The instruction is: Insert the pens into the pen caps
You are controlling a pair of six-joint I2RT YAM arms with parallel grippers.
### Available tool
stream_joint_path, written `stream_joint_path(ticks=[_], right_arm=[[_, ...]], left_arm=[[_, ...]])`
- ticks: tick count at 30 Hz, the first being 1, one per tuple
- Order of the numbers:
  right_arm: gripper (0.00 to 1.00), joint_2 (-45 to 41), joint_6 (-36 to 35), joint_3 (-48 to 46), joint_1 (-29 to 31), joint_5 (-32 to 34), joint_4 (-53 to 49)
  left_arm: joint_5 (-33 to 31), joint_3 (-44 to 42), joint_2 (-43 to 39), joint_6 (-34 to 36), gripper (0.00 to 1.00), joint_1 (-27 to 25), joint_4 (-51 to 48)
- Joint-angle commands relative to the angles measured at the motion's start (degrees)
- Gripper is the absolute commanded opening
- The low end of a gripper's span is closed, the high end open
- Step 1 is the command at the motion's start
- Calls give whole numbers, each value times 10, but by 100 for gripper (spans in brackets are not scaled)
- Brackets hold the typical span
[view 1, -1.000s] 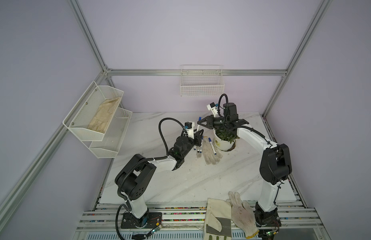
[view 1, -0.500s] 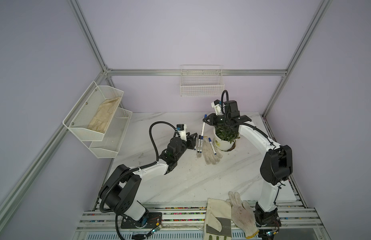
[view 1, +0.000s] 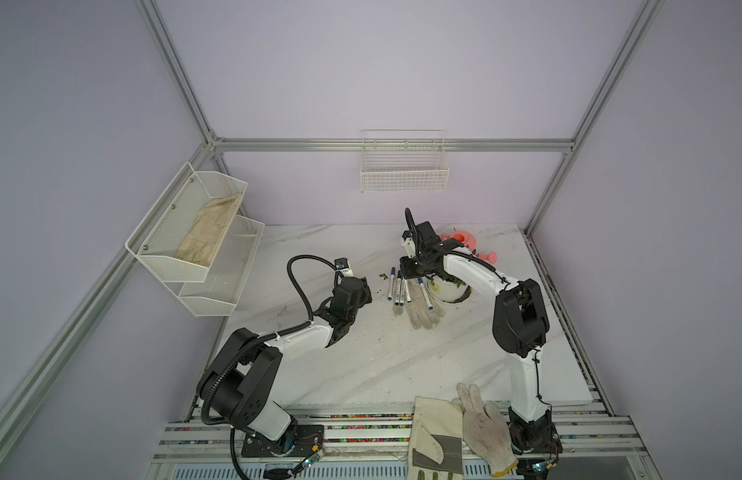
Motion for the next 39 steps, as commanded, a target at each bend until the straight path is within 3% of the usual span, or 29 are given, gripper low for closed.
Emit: stream_joint_path(ticks=[1,8,15,21,24,28,32,35,39], right_arm=[[12,13,-8,1,-6,39,-36],[31,7,-2,10,-6,63,-36],[33,-22,0,12,-6,57,-9],[35,-133,14,-65,-13,39,146],[36,-197,34,-132,-47,93,231],[41,-314,76,-331,-133,223,398],[54,-390,-7,-537,-150,360,579],[61,-371,12,-619,-164,440,639],[61,-257,30,-628,-183,433,694]], left_arm=[[-11,12,0,-5,49,1,11],[-10,12,0,-4,49,2,11],[-5,19,7,-1,49,2,9],[-51,15,0,7,49,4,5],[-104,14,-16,14,49,16,-28],[-166,-4,-67,42,52,56,-93],[-186,-60,-165,79,59,119,-98],[-203,-86,-203,118,61,169,-103],[-192,-111,-199,160,64,227,-73]])
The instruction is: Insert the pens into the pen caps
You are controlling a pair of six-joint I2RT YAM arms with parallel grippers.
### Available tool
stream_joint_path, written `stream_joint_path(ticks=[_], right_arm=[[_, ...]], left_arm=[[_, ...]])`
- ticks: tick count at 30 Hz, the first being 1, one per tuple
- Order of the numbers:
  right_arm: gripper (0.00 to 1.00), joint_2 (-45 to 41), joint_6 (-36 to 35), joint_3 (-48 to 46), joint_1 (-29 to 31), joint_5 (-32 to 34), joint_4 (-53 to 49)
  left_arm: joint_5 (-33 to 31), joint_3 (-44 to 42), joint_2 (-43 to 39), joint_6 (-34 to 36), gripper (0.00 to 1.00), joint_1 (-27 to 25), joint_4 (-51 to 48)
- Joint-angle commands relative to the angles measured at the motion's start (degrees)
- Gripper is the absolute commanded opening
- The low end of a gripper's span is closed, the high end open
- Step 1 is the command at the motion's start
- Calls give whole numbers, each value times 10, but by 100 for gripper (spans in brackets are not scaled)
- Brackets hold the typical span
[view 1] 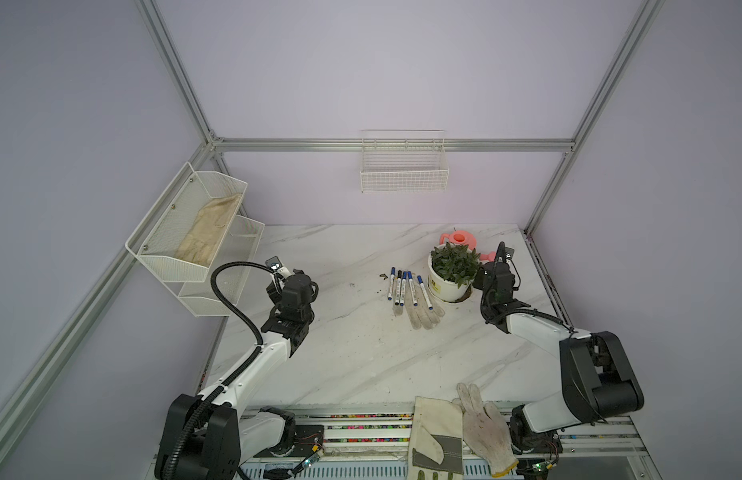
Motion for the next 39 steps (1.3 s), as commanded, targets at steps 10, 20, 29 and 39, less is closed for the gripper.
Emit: stream_joint_path(ticks=[10,20,29,39], right_arm=[[97,114,-112,-107,-28,-57,405],[97,126,-122,-154,-53,-116,493],[98,124,-120,-159,-54,-112,503],[97,124,-121,-164,-53,-113,513]], left_arm=[[32,-95,238,230,100,42,372],[176,-140,211,196,100,92,398],[206,-178,235,209,100,102,494],[205,-172,234,206,100,102,479]])
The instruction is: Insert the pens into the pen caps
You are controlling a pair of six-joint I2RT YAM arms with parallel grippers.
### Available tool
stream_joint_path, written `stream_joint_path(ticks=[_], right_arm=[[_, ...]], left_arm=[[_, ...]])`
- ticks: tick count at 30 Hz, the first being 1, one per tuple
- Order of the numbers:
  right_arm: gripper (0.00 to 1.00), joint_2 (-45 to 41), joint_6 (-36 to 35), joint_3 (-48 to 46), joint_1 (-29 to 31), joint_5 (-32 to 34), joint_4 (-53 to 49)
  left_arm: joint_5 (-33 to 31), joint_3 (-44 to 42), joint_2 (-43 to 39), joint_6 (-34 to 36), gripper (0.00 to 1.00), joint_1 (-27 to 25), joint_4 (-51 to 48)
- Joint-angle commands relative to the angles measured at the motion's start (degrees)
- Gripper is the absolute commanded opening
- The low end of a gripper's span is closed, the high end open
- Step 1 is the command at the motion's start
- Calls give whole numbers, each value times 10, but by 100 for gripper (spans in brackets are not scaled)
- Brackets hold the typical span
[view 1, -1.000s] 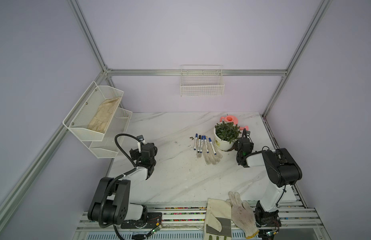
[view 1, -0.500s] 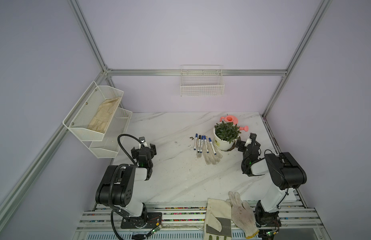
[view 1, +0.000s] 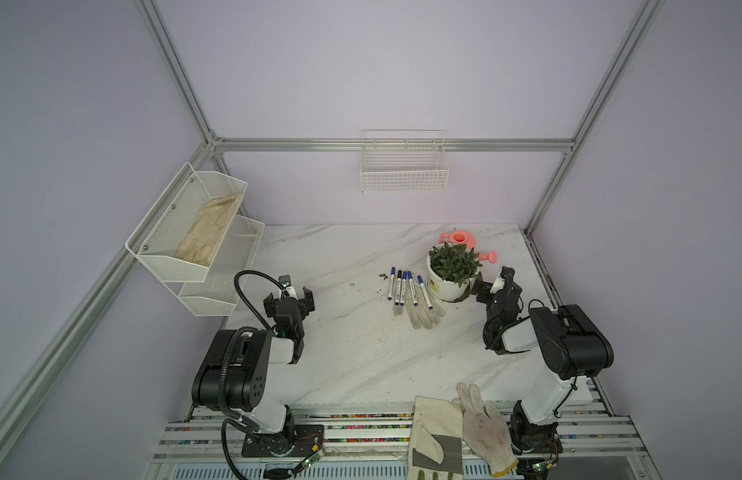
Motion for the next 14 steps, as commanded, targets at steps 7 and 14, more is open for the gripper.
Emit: stream_joint_path(ticks=[7,14], right_arm=[[97,2,11,10,1,-9,3],[97,-4,7,1,3,-4,15]], left_arm=[[3,-12,0,-1,100,2,34],[3,-11,0,-1,100,3,34]])
